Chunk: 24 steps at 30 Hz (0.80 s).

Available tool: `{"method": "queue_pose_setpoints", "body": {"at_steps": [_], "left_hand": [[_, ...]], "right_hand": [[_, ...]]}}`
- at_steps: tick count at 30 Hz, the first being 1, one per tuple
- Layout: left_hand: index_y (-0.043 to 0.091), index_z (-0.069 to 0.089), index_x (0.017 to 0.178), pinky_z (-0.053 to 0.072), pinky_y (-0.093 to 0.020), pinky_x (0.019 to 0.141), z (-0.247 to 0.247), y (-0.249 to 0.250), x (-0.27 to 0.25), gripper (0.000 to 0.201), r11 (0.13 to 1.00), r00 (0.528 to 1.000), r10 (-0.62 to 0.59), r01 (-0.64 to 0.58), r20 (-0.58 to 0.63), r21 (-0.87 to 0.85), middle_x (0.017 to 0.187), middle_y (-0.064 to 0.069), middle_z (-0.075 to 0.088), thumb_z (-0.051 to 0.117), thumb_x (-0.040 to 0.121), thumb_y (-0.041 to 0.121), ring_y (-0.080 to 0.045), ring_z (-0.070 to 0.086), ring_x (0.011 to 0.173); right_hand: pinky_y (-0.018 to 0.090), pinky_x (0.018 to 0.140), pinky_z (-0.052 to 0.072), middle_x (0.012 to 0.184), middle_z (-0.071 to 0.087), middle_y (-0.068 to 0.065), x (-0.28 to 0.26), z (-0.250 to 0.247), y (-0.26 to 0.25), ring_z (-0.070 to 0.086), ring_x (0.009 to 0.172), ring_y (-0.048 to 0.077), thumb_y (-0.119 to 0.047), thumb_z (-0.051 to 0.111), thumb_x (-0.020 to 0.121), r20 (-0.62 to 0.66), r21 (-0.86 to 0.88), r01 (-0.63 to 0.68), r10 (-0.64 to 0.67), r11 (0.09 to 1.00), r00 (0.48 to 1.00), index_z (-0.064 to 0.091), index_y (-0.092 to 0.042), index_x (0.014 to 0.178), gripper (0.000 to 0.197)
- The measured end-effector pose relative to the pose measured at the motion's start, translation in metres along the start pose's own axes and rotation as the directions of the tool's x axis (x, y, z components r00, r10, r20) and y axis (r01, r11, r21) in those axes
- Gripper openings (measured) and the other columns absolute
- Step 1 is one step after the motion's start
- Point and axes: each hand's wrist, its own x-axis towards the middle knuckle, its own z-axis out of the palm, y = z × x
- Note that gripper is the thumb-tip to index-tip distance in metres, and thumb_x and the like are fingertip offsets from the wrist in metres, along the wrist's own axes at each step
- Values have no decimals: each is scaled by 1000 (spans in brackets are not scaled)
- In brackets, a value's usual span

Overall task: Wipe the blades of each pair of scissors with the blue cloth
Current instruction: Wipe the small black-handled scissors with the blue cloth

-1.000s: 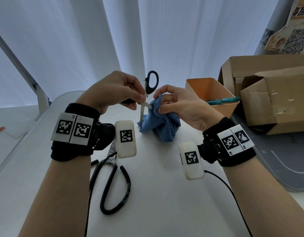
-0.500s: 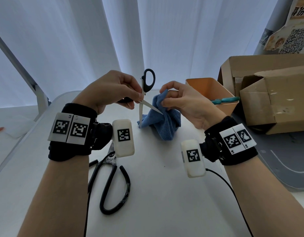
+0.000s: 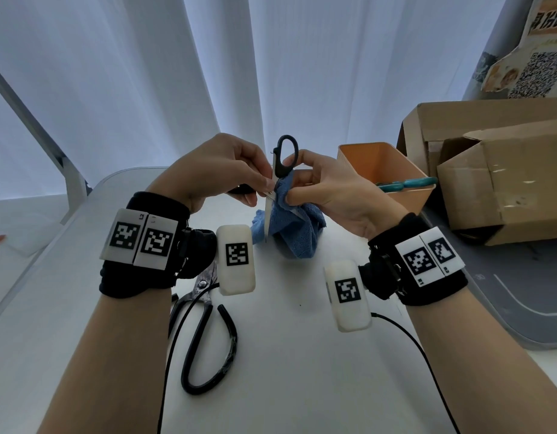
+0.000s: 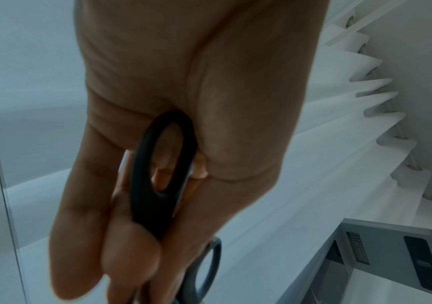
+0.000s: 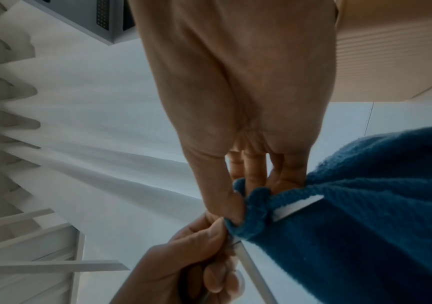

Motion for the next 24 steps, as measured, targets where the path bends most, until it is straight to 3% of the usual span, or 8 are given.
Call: {"method": "queue_pose_setpoints", "body": {"at_steps": [5, 9, 14, 21, 24], "left_hand": [[3, 70, 84, 61, -28, 67, 3, 2, 1, 5, 1000, 1000, -1, 1, -10, 3, 66, -6, 70, 71, 83, -2, -17, 63, 59], [1, 70, 86, 60, -28, 67, 2, 1, 1, 5, 1000, 1000, -1, 1, -7, -5, 67, -6, 70, 71, 82, -2, -19, 62, 60], [3, 70, 85, 60, -29, 68, 1, 1, 1, 5, 1000, 1000, -1, 1, -11, -12, 67, -6, 70, 71, 83, -2, -19, 63, 60], [2, 69, 86, 60, -28, 68, 6, 2, 2, 5, 1000, 1000, 2, -2, 11, -9, 68, -7, 70, 71, 83, -2, -17, 63, 59], [4, 69, 85, 60, -28, 68, 5, 1, 2, 5, 1000, 1000, 4, -4, 11, -17, 66, -5, 70, 72, 83, -1, -17, 63, 59]], "right_hand": [[41, 94, 50, 99, 65, 27, 0, -2, 0, 64, 90, 28, 10, 67, 85, -21, -4, 6, -6, 1000, 1000, 56, -11, 107, 32], [40, 96, 50, 92, 68, 18, 1, -1, 1, 64, 89, 26, 17, 61, 84, 5, 1, 9, -9, 1000, 1000, 55, -11, 107, 37], [51, 105, 46, 100, 67, 26, 1, 3, 1, 63, 94, 31, 10, 65, 86, -30, 10, -3, 3, 1000, 1000, 55, -8, 110, 32], [50, 105, 46, 97, 61, 21, 1, 7, 1, 60, 93, 28, 2, 62, 76, 0, 3, -4, 4, 1000, 1000, 55, -11, 106, 34], [53, 108, 42, 100, 62, 20, 3, 8, 3, 60, 94, 28, 1, 65, 80, 4, 36, 3, -3, 999, 1000, 54, -10, 108, 31]]}}
